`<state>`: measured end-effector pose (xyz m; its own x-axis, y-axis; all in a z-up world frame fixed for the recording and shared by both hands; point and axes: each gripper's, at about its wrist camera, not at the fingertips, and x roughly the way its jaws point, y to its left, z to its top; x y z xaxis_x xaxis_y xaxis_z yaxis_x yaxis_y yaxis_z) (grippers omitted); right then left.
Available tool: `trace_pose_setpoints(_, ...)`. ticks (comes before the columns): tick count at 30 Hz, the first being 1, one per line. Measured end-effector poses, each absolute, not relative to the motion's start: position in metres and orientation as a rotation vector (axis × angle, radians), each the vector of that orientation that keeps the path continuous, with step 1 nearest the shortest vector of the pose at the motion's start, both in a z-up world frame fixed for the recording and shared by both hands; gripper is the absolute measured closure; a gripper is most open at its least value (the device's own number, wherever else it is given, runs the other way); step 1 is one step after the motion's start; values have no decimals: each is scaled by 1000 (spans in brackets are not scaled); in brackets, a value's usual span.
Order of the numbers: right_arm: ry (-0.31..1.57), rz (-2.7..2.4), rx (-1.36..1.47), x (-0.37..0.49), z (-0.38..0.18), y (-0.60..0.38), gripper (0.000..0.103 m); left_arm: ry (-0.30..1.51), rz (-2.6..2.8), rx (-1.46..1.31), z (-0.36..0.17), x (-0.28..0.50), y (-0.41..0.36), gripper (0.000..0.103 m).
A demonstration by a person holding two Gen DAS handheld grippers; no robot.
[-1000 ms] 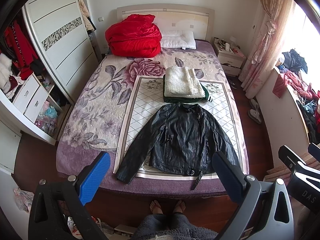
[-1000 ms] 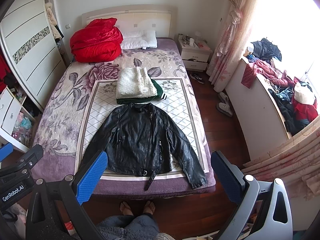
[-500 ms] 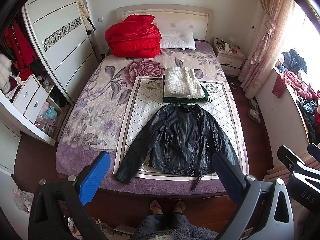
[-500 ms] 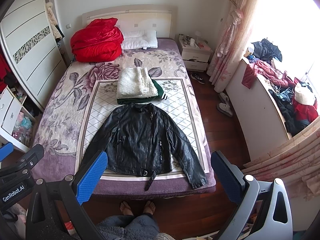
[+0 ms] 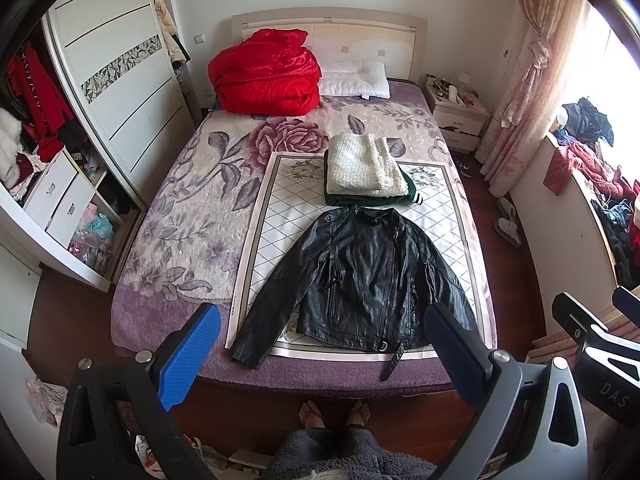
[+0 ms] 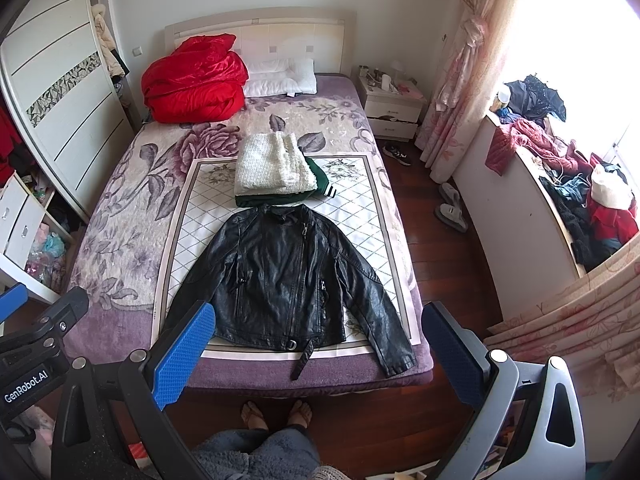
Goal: Fold large clothes
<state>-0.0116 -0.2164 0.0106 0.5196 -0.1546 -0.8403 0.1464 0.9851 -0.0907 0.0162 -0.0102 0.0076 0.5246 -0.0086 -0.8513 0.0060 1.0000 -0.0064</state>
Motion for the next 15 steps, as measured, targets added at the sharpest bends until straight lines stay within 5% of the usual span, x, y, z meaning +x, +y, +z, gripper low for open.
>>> trace_pose_setpoints(15, 1006, -176, -1, -14, 13, -213, 0, 1017, -6, -1, 8, 18, -12, 0)
